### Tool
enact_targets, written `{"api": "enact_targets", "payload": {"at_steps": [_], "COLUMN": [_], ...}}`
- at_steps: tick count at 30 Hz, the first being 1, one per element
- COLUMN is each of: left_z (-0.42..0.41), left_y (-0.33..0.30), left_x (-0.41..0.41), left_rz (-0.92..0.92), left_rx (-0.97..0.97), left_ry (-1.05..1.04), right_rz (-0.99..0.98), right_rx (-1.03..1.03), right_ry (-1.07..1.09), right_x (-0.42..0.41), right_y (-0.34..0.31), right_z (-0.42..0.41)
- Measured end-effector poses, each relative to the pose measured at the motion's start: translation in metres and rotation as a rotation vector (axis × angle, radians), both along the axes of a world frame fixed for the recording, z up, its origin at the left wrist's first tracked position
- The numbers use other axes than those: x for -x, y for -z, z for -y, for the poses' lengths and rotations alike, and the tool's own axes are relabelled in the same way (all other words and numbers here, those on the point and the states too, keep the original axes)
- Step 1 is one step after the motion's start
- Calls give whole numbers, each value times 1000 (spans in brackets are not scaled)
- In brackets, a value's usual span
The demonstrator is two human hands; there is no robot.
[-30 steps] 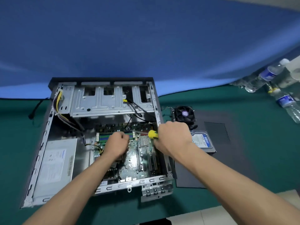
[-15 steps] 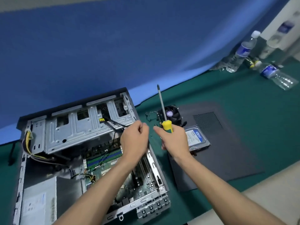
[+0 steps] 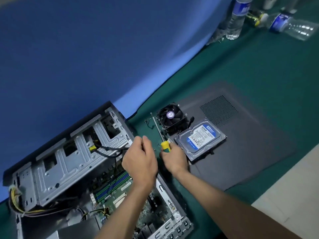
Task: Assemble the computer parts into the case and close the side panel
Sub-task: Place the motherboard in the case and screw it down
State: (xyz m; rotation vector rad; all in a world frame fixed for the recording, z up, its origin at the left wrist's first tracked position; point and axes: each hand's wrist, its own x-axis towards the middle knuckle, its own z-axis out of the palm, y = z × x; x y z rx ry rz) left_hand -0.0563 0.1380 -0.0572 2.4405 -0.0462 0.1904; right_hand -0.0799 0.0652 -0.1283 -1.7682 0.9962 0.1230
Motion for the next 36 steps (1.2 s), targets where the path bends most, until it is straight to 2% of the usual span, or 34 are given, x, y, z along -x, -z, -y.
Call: {"api": "enact_targets", "payload": {"at_steps": [4,15,28,33,36], "left_z": [0,1,-1,-1,-2], "left_y": [1,2,5,4,5], "left_x": [0,1,0,-1,-2], "left_rz": [-1,2,-15,-20,-11], "left_rx": [6,-46,-12,-15,-14], "left_ry": [-22,-56,-52,-35,-33], "right_rz": [-45,-137,-209,-229,-221], "right_rx": [-26,93,179,124,9], "right_ry": [41,17,-30,-51,-34], "right_x": [-7,-35,-43,-40,-36], "right_y": [15,25,25,23,18], "right_z": [1,-5,-7,-2,1]}}
